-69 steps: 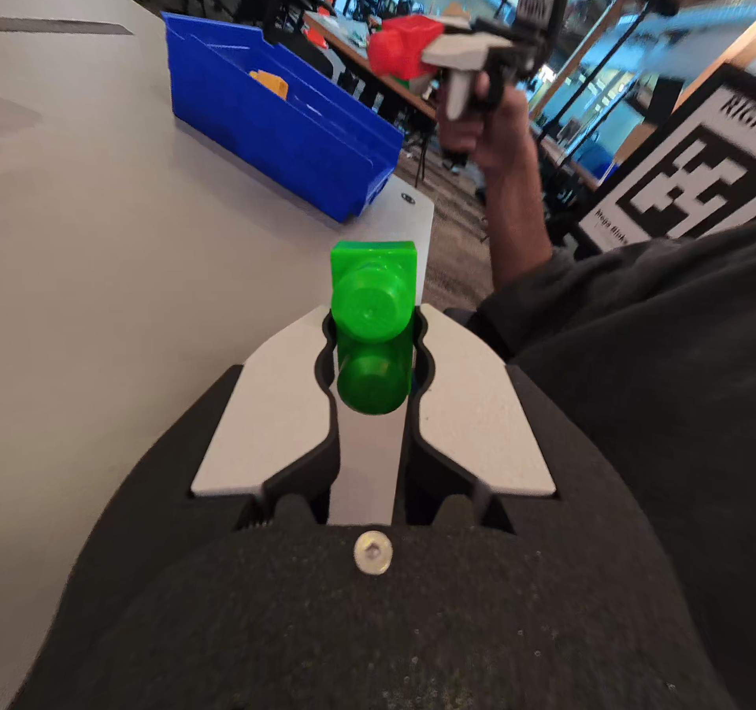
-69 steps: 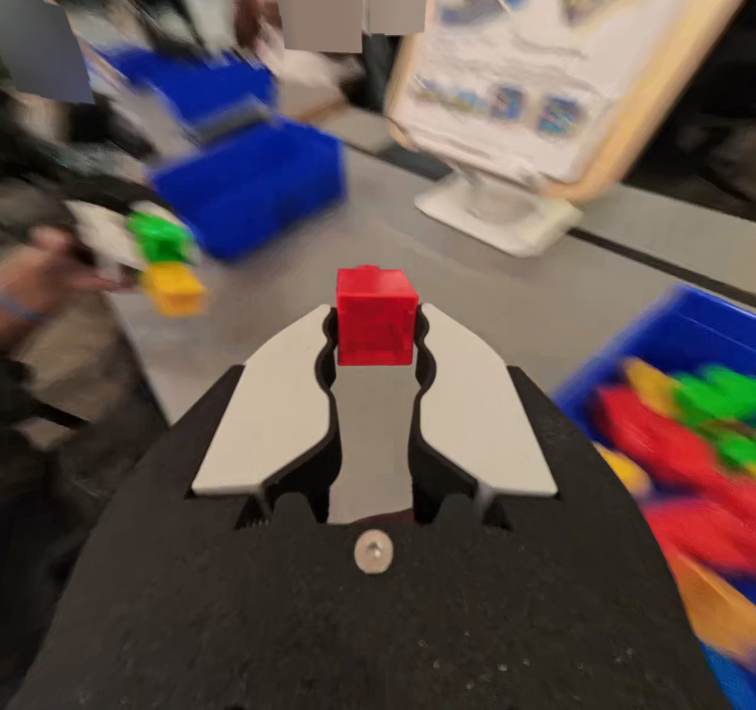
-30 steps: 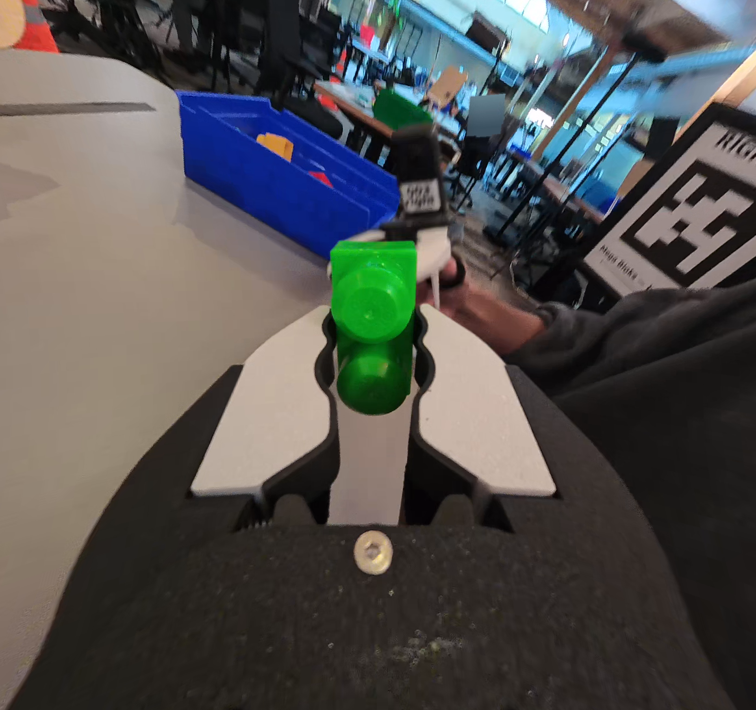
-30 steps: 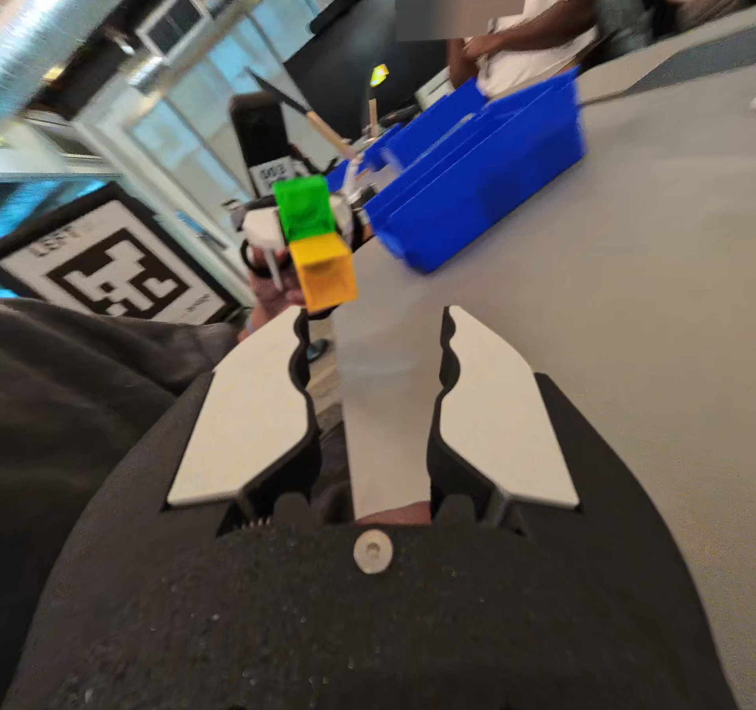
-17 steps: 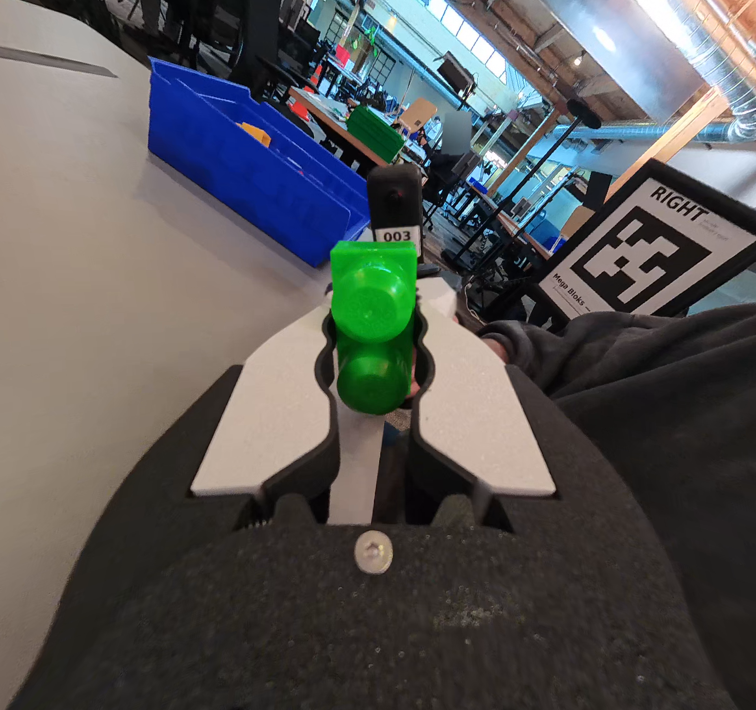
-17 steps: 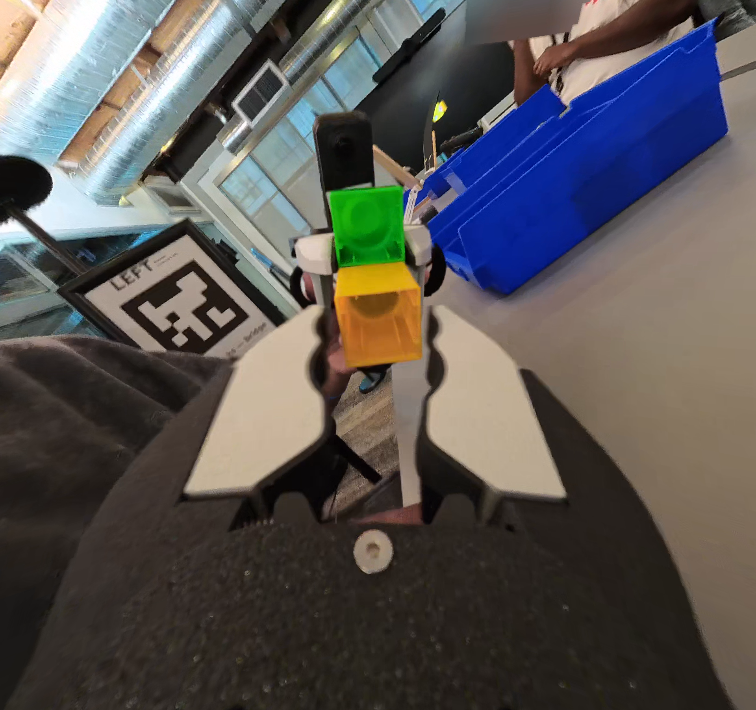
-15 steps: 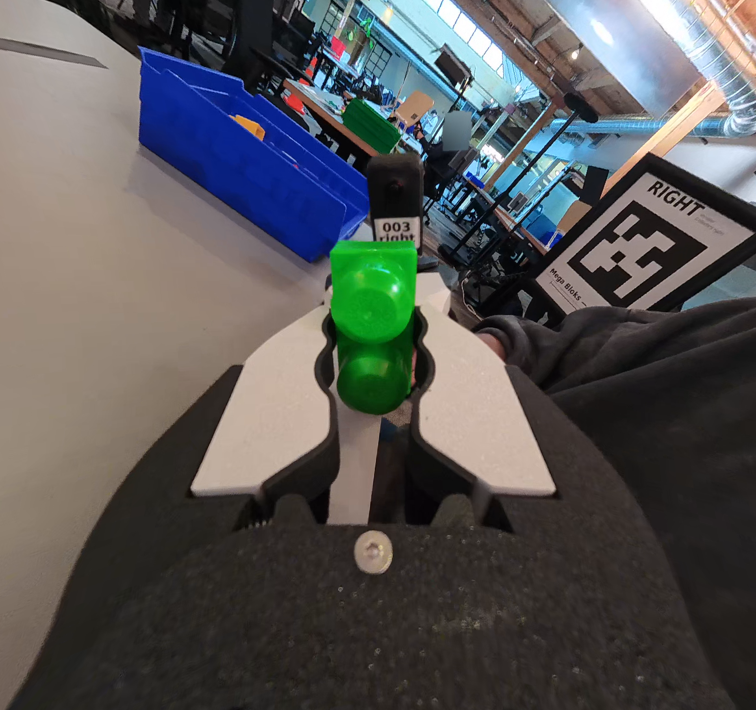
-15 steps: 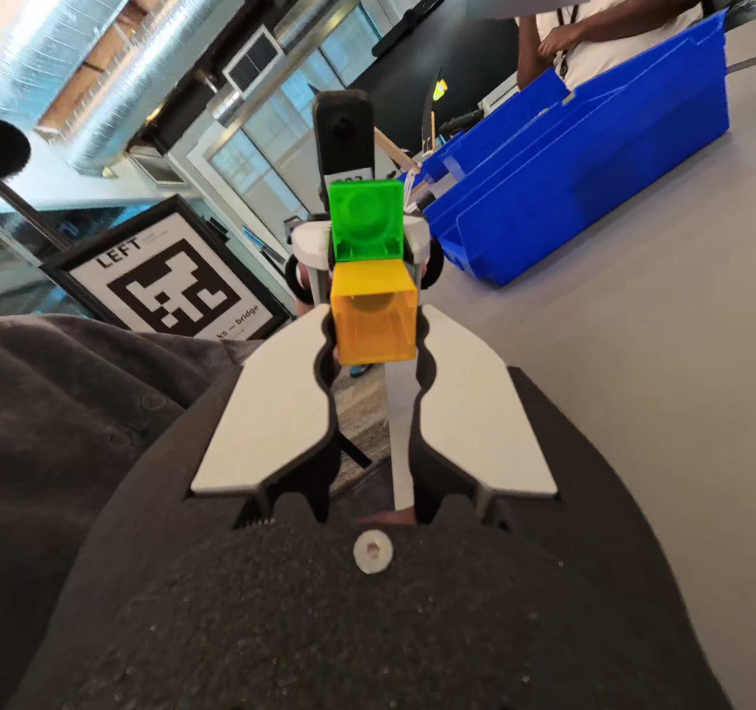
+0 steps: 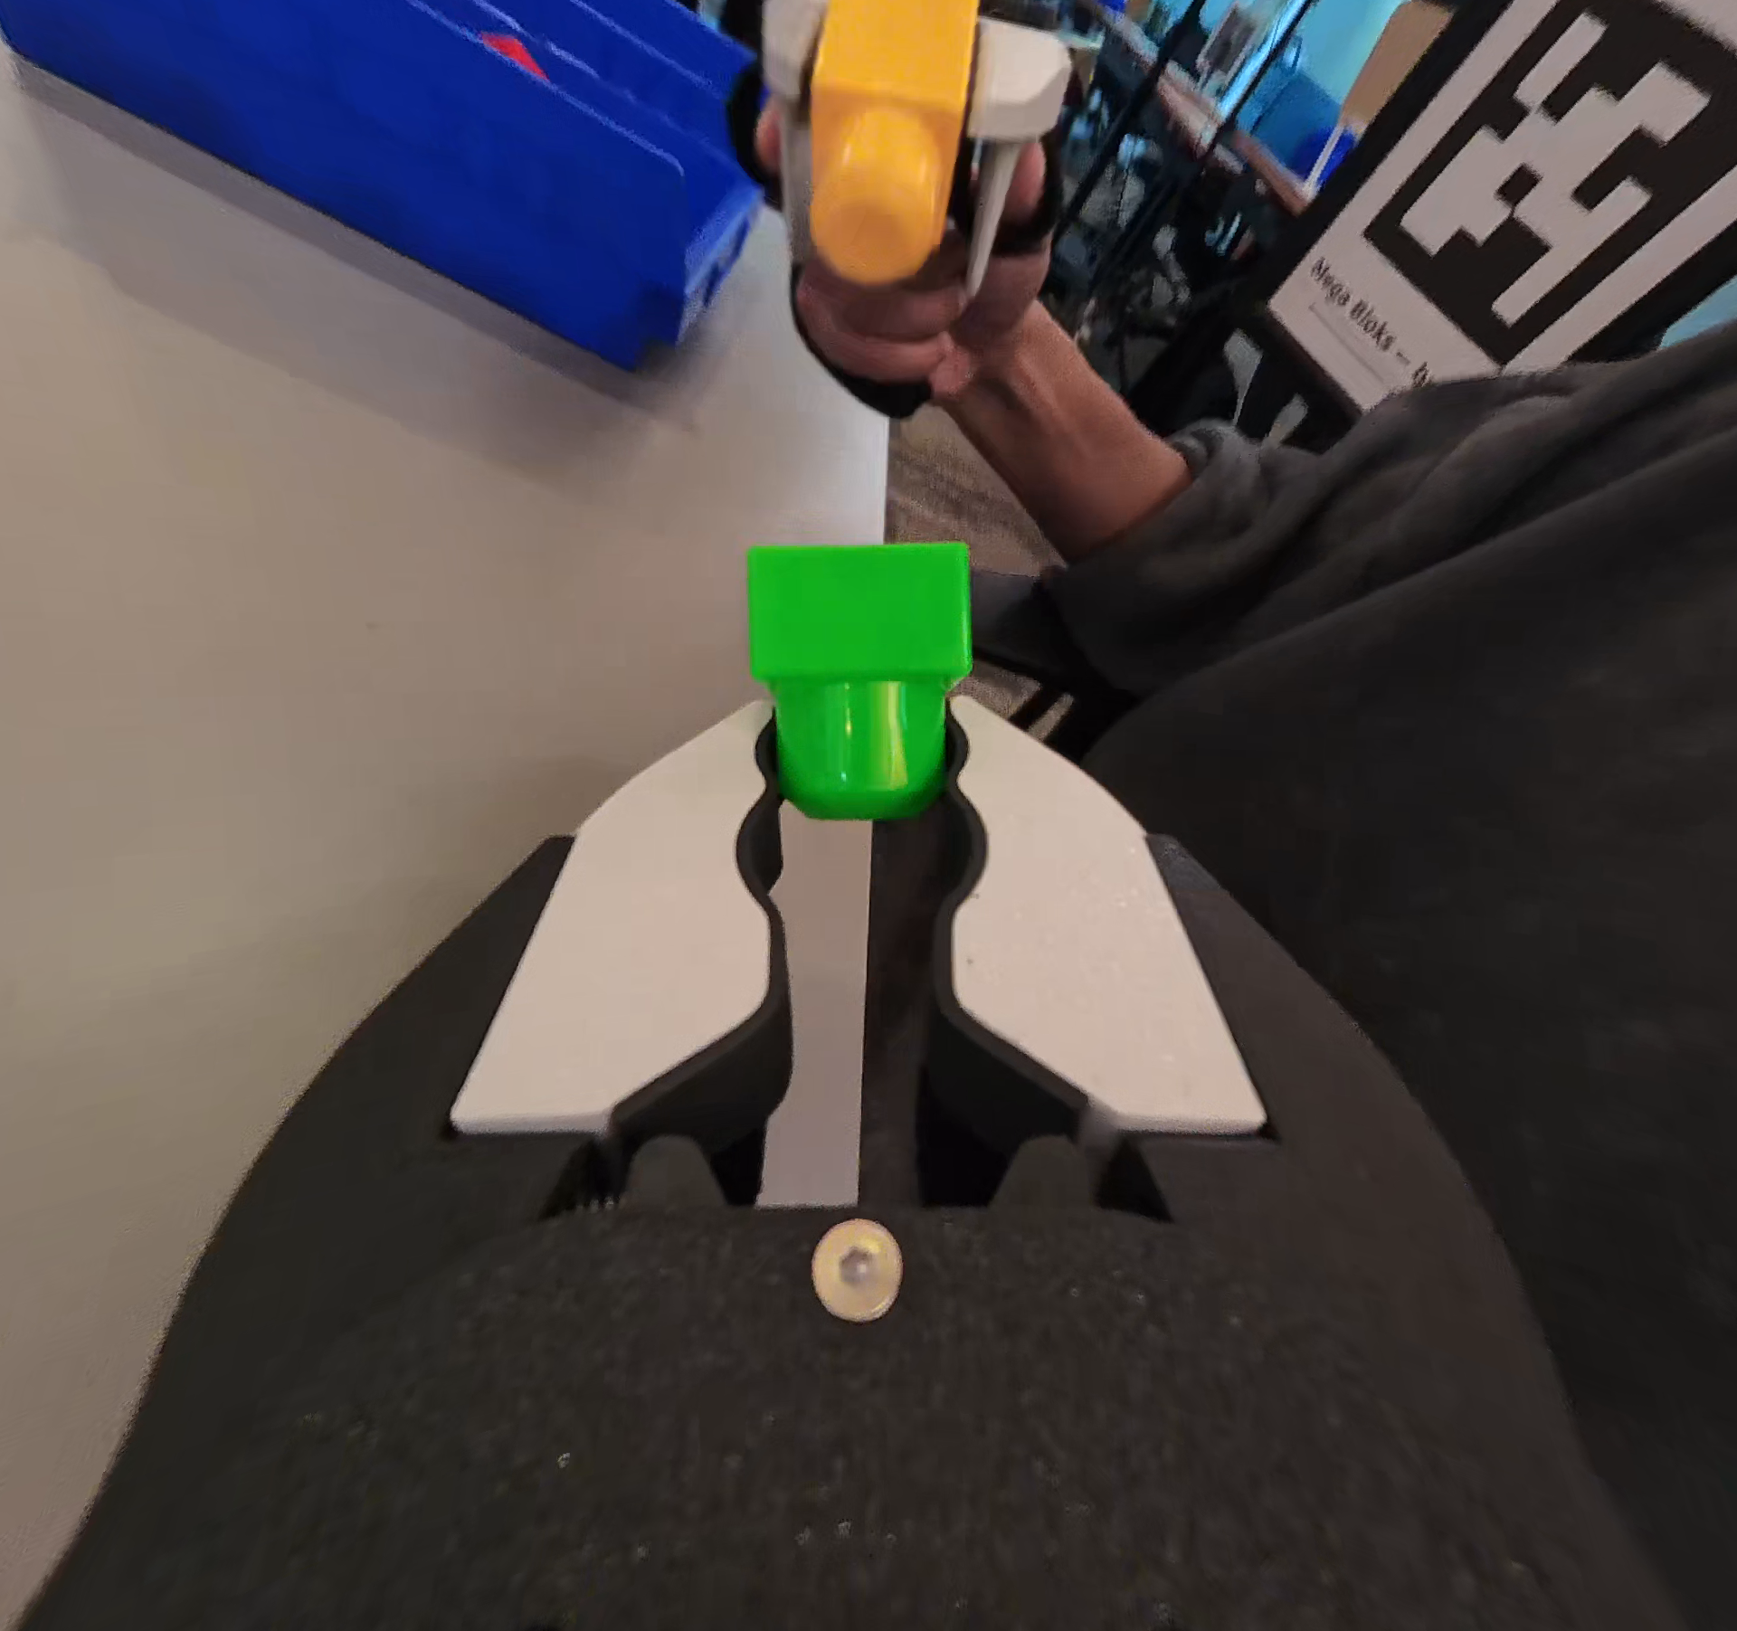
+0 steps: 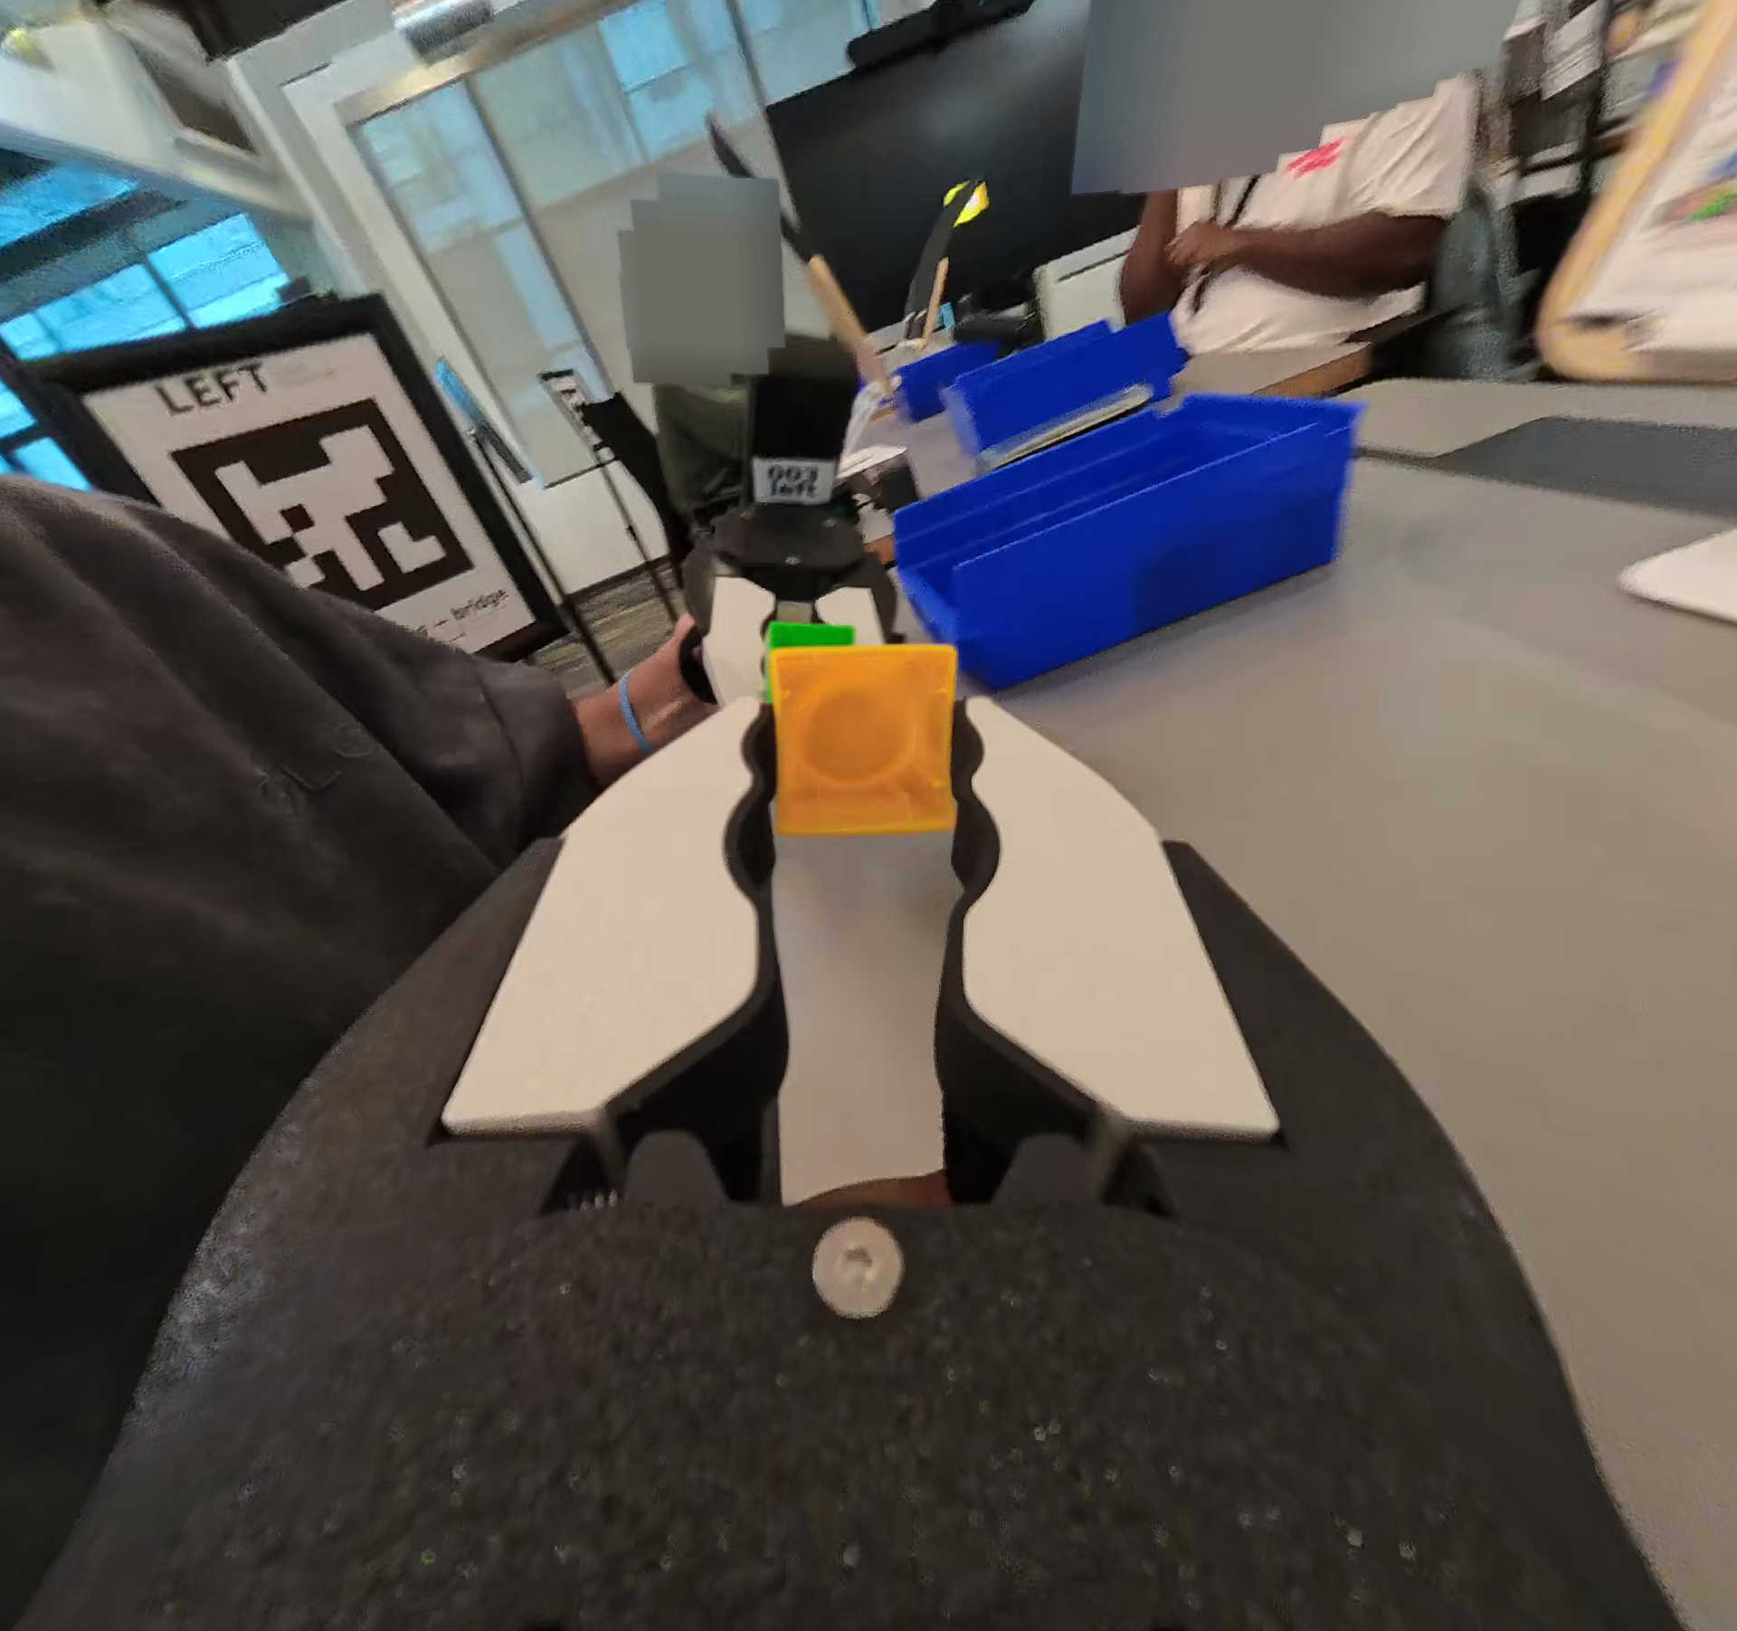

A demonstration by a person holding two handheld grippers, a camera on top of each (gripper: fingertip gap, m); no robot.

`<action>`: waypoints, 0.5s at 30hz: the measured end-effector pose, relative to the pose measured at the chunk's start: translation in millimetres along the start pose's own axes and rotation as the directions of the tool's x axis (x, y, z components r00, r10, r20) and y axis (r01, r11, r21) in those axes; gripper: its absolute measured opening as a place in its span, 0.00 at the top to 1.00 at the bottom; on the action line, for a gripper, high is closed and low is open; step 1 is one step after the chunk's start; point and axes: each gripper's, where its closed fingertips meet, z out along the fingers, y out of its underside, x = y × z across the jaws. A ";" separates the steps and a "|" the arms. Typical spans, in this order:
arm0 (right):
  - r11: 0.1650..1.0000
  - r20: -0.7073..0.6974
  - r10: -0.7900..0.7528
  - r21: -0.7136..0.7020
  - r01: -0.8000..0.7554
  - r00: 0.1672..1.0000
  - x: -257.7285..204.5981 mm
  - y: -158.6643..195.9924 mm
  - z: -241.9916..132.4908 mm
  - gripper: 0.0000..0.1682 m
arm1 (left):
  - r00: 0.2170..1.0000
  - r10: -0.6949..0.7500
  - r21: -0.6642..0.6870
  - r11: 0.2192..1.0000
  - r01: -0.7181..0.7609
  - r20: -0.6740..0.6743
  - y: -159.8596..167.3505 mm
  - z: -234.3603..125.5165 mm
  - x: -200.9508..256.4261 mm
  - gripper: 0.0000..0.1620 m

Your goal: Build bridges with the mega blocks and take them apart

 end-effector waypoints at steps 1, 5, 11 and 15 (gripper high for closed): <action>1.000 -0.035 -0.007 0.008 0.008 0.999 5.8 -10.3 -20.7 0.79 | 1.000 -0.015 0.029 0.999 0.015 -0.004 -2.7 -4.9 -2.6 0.82; 0.993 -0.166 -0.062 0.087 0.077 0.984 13.1 -47.3 -78.7 0.79 | 0.999 -0.038 0.075 0.996 0.038 -0.005 -9.1 -8.1 -10.1 0.82; 0.997 -0.264 -0.044 0.049 0.059 0.963 34.7 -38.7 -91.1 0.79 | 0.999 -0.033 0.065 0.997 0.033 -0.008 -8.3 2.6 -12.5 0.82; 0.995 -0.617 -0.082 0.000 0.104 0.783 66.4 -69.5 -158.6 0.79 | 0.999 -0.029 0.062 0.998 0.028 0.017 -5.9 -4.5 -14.7 0.82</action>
